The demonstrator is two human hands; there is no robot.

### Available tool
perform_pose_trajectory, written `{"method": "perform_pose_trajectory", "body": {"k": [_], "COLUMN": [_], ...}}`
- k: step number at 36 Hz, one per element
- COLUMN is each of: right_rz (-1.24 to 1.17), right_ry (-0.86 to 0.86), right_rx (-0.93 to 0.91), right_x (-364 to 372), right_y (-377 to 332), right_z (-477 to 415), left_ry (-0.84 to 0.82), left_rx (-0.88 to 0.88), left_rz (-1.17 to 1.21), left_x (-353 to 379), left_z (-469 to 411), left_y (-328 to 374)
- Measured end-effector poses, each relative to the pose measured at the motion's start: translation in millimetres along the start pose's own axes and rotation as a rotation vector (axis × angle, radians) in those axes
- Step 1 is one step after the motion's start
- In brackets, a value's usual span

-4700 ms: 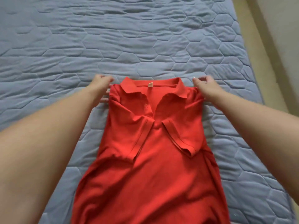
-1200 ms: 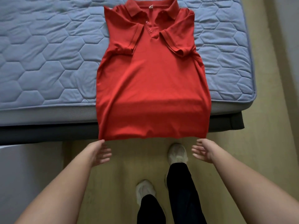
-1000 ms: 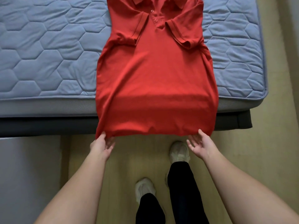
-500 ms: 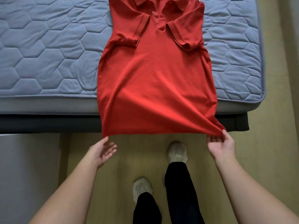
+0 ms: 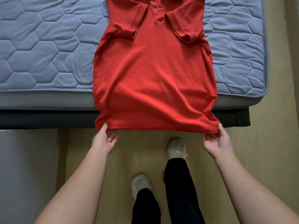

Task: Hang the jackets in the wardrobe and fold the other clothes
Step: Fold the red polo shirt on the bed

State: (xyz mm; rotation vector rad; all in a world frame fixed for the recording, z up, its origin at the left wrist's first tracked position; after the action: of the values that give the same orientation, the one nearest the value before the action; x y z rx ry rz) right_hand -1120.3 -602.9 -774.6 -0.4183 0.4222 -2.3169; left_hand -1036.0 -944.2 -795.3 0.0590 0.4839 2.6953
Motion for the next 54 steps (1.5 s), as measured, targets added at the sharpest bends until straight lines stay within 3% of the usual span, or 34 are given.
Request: {"method": "perform_pose_trajectory", "body": {"k": [5, 9, 19, 24, 34, 38, 43, 46, 48, 51, 54], "right_rz": [-0.049, -0.056, -0.099, -0.223, -0.233, -0.005, 0.580, 1.058, 1.223, 1.319, 1.429], "right_ry": [0.006, -0.011, -0.038, 0.062, 0.245, 0.334, 0.394, 0.588, 0.603, 0.431, 0.235], "right_rx": [-0.028, -0.039, -0.072, -0.098, -0.042, -0.001, 0.100, -0.149, -0.389, -0.637, -0.713], "right_x": [2.8, 3.8, 8.0, -18.7, -14.4, -10.4, -5.2, 3.7, 22.3, 63.9, 109.5], "right_y": [-0.6, 0.1, -7.8, 8.4, 20.8, 20.5, 2.8, -29.1, -53.3, -80.4, -96.7], "right_z": [-1.0, -0.7, -4.1, -1.0, -31.5, -36.1, -24.5, -9.8, 1.3, 6.0, -4.4], "left_ry": [-0.018, -0.078, -0.062, 0.091, 0.147, 0.198, 0.225, 0.478, 0.476, 0.378, 0.312], "left_rx": [-0.022, -0.044, 0.211, 0.300, 0.292, 0.246, 0.074, 0.336, 0.579, 0.778, 0.873], "left_rz": [0.226, 0.207, 0.412, 0.445, 0.336, 0.225, -0.179, -0.656, -0.869, -1.048, -1.140], "left_x": [1.0, 5.7, 3.0, -23.5, -27.5, -23.5, -15.6, -12.3, 0.0, 29.3, 61.1], "left_z": [6.3, 14.0, 8.0, 4.3, -15.2, -14.9, 4.1, 25.5, 38.7, 48.5, 46.4], "left_y": [1.3, -1.7, 19.4, 9.2, 7.6, 1.1, 8.2, 33.9, 55.3, 85.1, 111.3]}}
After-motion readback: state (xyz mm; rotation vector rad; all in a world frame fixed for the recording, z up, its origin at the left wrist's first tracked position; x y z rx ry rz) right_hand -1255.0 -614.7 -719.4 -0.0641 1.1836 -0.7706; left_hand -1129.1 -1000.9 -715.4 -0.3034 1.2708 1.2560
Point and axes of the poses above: each hand's wrist, its own z-axis away from the middle knuckle, its own x-axis out of the palm, y = z × x, the point moved 1 cm from there along -z, towards the middle knuckle, and after that the axes turned 3 degrees about z, right-handed, at the moved point
